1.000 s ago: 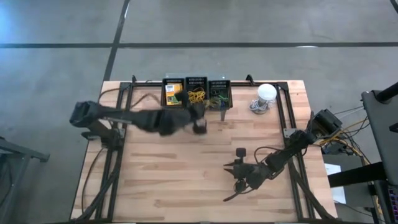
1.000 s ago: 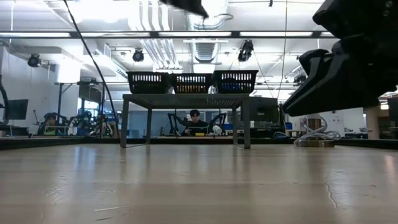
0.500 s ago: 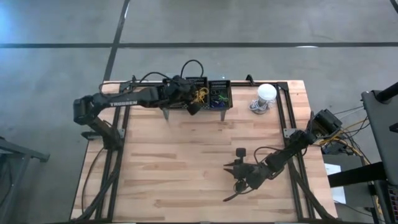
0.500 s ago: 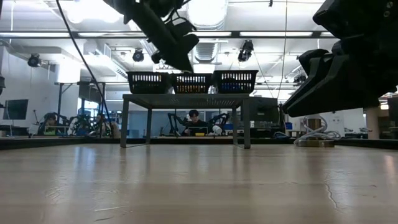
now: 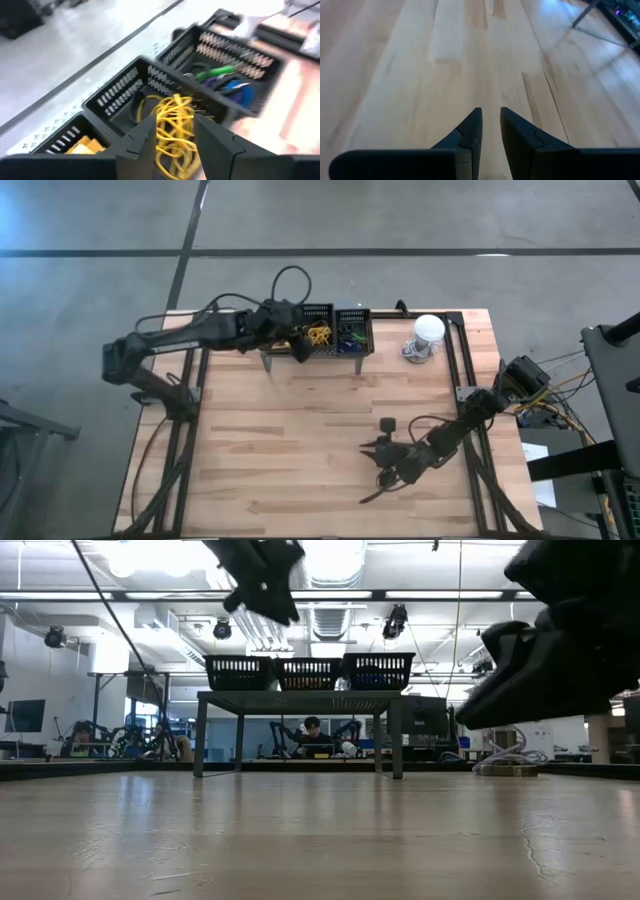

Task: Pick & Place Office Desk Supplies
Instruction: Return to Home Position

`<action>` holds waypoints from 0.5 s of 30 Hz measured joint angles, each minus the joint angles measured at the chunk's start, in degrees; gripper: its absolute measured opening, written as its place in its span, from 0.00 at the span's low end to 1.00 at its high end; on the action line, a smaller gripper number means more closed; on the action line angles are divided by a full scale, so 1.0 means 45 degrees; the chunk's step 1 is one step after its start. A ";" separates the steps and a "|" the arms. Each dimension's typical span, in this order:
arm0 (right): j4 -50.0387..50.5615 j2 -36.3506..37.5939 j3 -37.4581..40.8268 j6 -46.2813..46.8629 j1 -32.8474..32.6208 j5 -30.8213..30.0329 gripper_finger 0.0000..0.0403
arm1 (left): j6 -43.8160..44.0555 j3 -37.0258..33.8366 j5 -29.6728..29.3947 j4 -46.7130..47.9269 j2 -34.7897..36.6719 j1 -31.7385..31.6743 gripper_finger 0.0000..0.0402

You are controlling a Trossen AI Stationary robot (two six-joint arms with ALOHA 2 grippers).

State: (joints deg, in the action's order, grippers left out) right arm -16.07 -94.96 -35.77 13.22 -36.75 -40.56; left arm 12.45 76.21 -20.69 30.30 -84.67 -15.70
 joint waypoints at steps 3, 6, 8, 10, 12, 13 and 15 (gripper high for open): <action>-0.0062 -0.0007 0.0420 0.0560 0.0000 -0.0063 0.15 | -0.0025 -0.0407 -0.0031 0.0063 0.0710 0.0978 0.30; -0.0969 0.0212 0.1169 0.0794 -0.0020 -0.0369 0.14 | 0.0204 -0.1219 -0.0423 -0.0100 0.1146 0.2612 0.28; -0.1541 0.0962 0.1718 0.0794 -0.0029 -0.0270 0.13 | 0.0497 -0.1925 -0.0944 -0.0609 0.1300 0.3889 0.28; -0.1666 0.2154 0.2214 0.0770 -0.0017 0.0129 0.12 | 0.0794 -0.2812 -0.1545 -0.1480 0.1356 0.5189 0.28; -0.1436 0.3654 0.2857 0.0459 0.0177 0.1000 0.11 | 0.1002 -0.3785 -0.2058 -0.2857 0.1318 0.6365 0.28; -0.1443 0.4457 0.3225 0.0296 0.0359 0.1605 0.10 | 0.1010 -0.4310 -0.2229 -0.3634 0.1279 0.6897 0.28; -0.1408 0.6418 0.4113 -0.0090 0.0831 0.2981 0.09 | 0.1068 -0.5365 -0.2503 -0.5525 0.1245 0.7784 0.28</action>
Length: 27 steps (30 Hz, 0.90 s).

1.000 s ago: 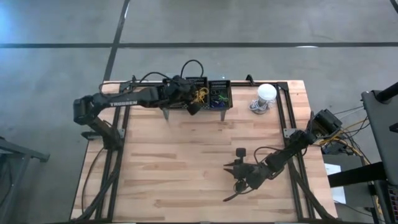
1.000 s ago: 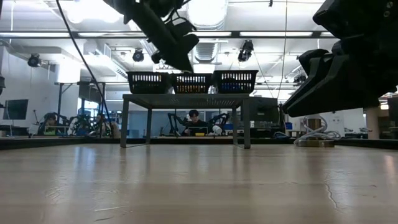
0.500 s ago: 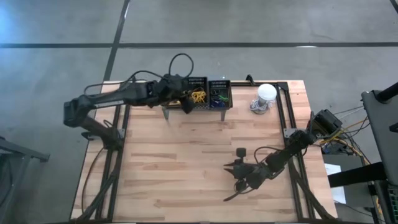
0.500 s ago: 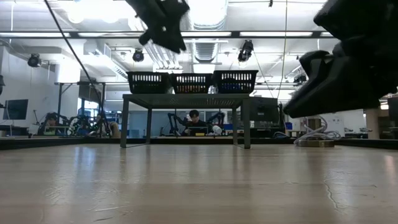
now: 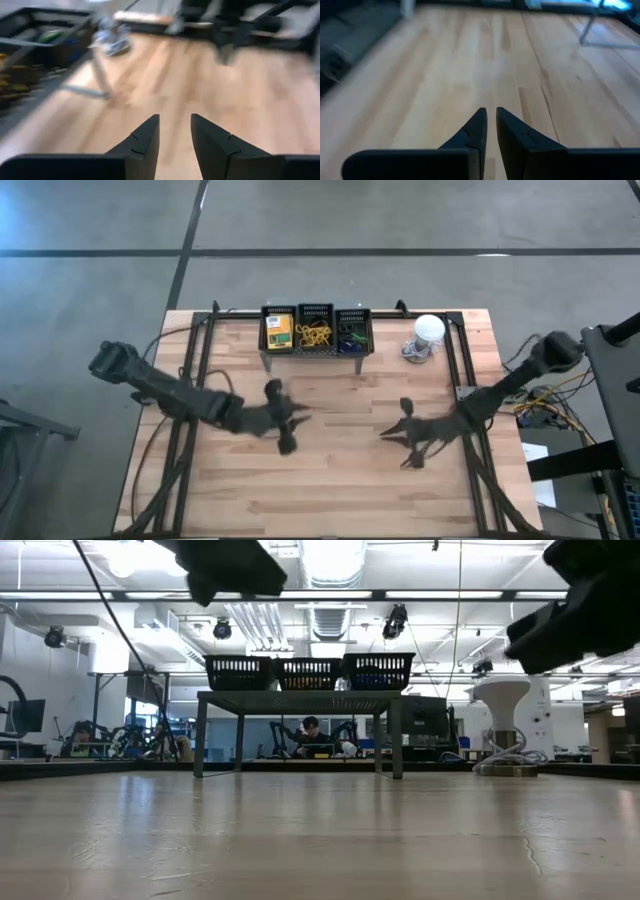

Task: Pick & Place Office Desk Supplies
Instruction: Return to Home Position

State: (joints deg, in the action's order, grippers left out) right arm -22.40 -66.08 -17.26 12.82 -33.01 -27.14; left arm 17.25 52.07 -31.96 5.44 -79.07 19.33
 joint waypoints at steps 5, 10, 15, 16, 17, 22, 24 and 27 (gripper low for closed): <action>0.0652 0.5358 0.2169 -0.0142 0.1437 0.2249 0.08 | 0.1036 -0.2202 -0.0329 -0.3619 0.0013 0.1040 0.28; 0.2765 1.0429 0.3225 -0.0026 0.2665 0.3587 0.08 | 0.1877 -0.3297 -0.0533 -0.4311 0.0046 0.0931 0.28; 0.5146 1.4546 0.3588 -0.0727 0.3690 0.5860 0.08 | 0.2355 -0.3679 -0.0924 -0.4324 0.0053 0.0698 0.28; 0.5023 1.4682 0.3594 -0.0946 0.3878 0.6523 0.08 | 0.2422 -0.3708 -0.0961 -0.4307 0.0053 0.0677 0.28; 0.4670 1.4681 0.3501 -0.1290 0.4028 0.7025 0.08 | 0.2517 -0.3732 -0.0962 -0.4322 0.0063 0.0646 0.28; 0.4867 1.4632 0.3708 -0.2244 0.4640 0.6465 0.08 | 0.2676 -0.3768 -0.1001 -0.4239 0.0039 0.0623 0.28; 0.4800 1.4608 0.3722 -0.2217 0.4801 0.5453 0.08 | 0.2752 -0.3758 -0.0948 -0.4313 0.0039 0.0641 0.28; 0.4721 1.4483 0.3722 -0.2472 0.4912 0.4969 0.08 | 0.2598 -0.3758 -0.0941 -0.4257 0.0039 0.0645 0.28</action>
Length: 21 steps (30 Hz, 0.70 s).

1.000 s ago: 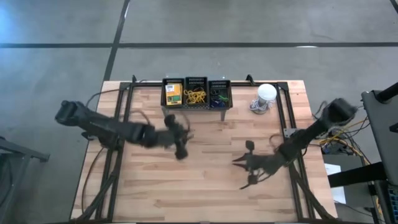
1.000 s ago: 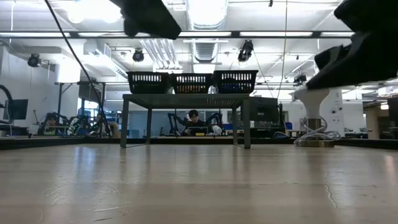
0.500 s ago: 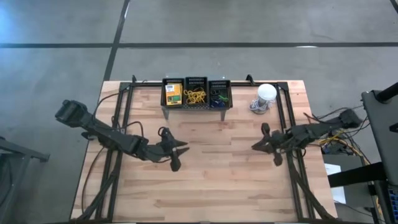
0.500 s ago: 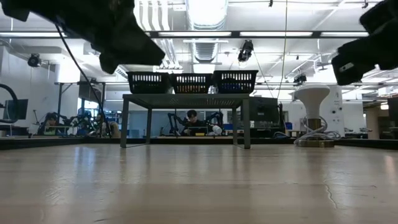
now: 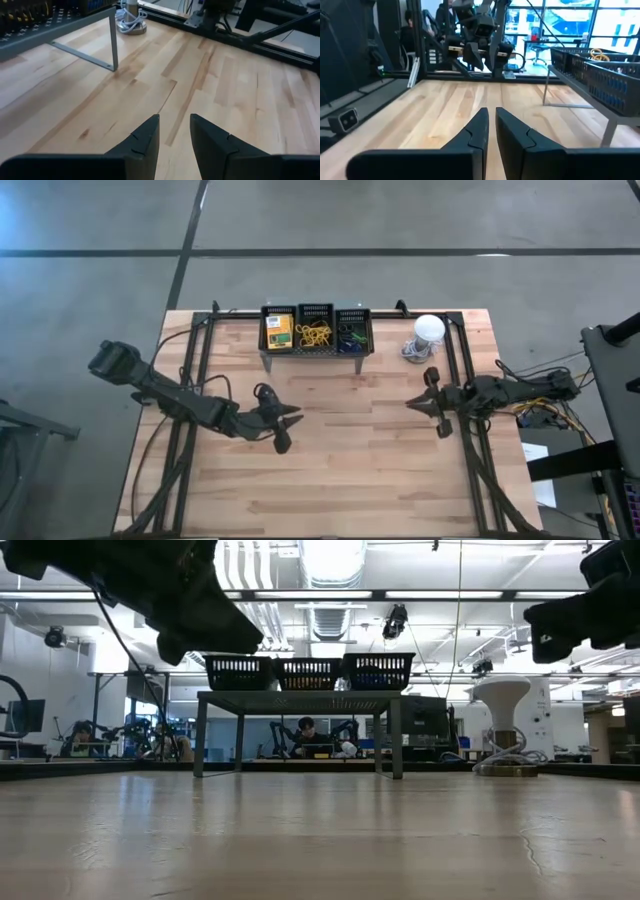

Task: Pick & Place Office Desk Supplies
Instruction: Return to Home Position

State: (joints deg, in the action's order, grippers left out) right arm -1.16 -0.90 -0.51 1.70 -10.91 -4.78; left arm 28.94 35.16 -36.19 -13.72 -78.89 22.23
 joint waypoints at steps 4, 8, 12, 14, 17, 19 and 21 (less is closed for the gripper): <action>-0.0003 -0.0172 0.0000 -0.0164 0.0012 0.0007 0.08 | 0.0001 -0.0005 0.0040 0.0210 0.0010 0.0002 0.28; -0.0004 -0.0233 0.0000 -0.0093 0.0014 0.0020 0.08 | 0.0000 -0.0005 0.0039 0.0374 0.0015 -0.0003 0.28; -0.0003 -0.0277 0.0000 -0.0088 0.0017 0.0021 0.08 | -0.0004 -0.0005 0.0041 0.0371 0.0015 -0.0008 0.28; -0.0003 -0.0283 0.0000 -0.0098 0.0017 0.0026 0.08 | -0.0004 -0.0005 0.0036 0.0369 0.0015 -0.0008 0.28; -0.0003 -0.0302 0.0000 -0.0091 0.0017 0.0049 0.08 | -0.0008 -0.0005 0.0036 0.0369 0.0015 -0.0008 0.28; -0.0003 -0.0331 0.0000 -0.0089 0.0017 0.0058 0.08 | -0.0008 -0.0005 0.0036 0.0367 0.0015 -0.0008 0.28; -0.0003 -0.0331 0.0000 -0.0084 0.0017 0.0055 0.08 | -0.0010 -0.0005 0.0041 0.0368 0.0015 -0.0008 0.28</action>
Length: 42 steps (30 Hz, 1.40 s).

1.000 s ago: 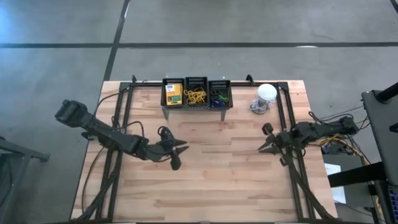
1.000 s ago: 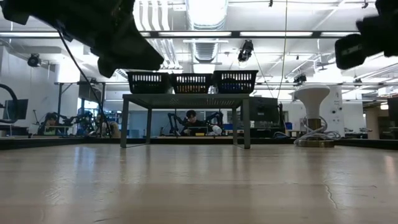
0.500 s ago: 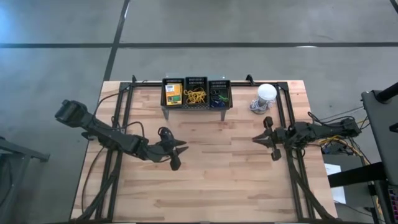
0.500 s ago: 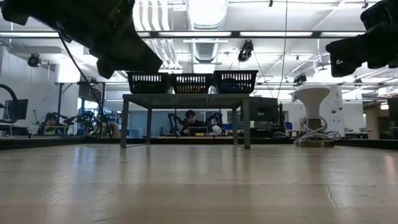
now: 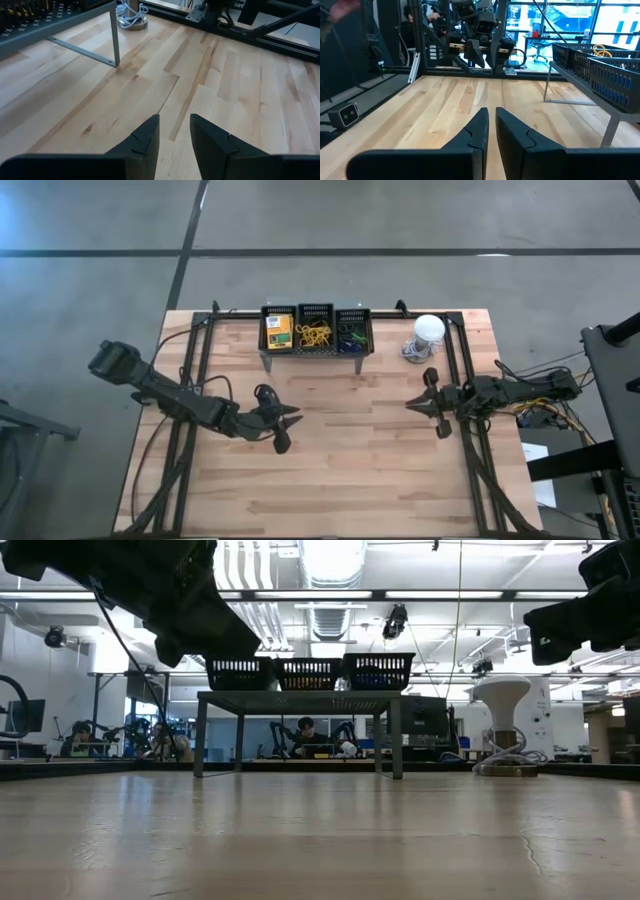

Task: Pick & Place Office Desk Supplies
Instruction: Return to Home Position

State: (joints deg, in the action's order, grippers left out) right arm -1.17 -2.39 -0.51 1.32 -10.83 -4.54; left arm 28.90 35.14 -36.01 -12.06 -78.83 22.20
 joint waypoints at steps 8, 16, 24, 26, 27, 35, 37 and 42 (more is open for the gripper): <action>0.0000 0.0000 0.0000 0.0010 0.0000 0.0000 0.08 | -0.0017 0.0000 -0.0002 0.0006 0.0000 0.0000 0.28; 0.0000 -0.0005 0.0000 0.0001 -0.0005 0.0000 0.08 | -0.2301 0.0053 -0.0290 -0.0348 0.0151 -0.0130 0.28; 0.0000 -0.0004 0.0000 -0.0004 -0.0005 0.0000 0.08 | -0.2463 0.0008 -0.0704 -0.0492 0.0194 -0.0220 0.28; 0.0000 0.0000 0.0000 -0.0017 -0.0005 0.0000 0.08 | -0.2107 -0.0195 -0.1403 -0.0765 0.0231 -0.0314 0.28; 0.0000 -0.0005 0.0000 -0.0050 -0.0005 0.0000 0.08 | -0.1876 -0.0394 -0.1720 -0.0993 0.0339 -0.0347 0.28; 0.0000 0.0000 0.0000 -0.0004 -0.0005 0.0000 0.08 | -0.1105 -0.4407 -0.2255 -0.4901 0.4042 -0.0539 0.28; 0.0000 0.0000 0.0000 -0.0009 -0.0005 0.0000 0.08 | -0.1283 -0.5329 -0.2105 -0.5164 0.5305 -0.0539 0.28; 0.0000 0.0000 0.0000 -0.0007 -0.0005 0.0000 0.08 | -0.2202 -0.6962 -0.1783 -0.5079 0.8299 -0.0539 0.28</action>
State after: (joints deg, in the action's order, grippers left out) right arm -1.17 -2.39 -0.51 1.29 -10.85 -4.54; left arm 18.99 3.81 -44.03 -34.91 -41.48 19.77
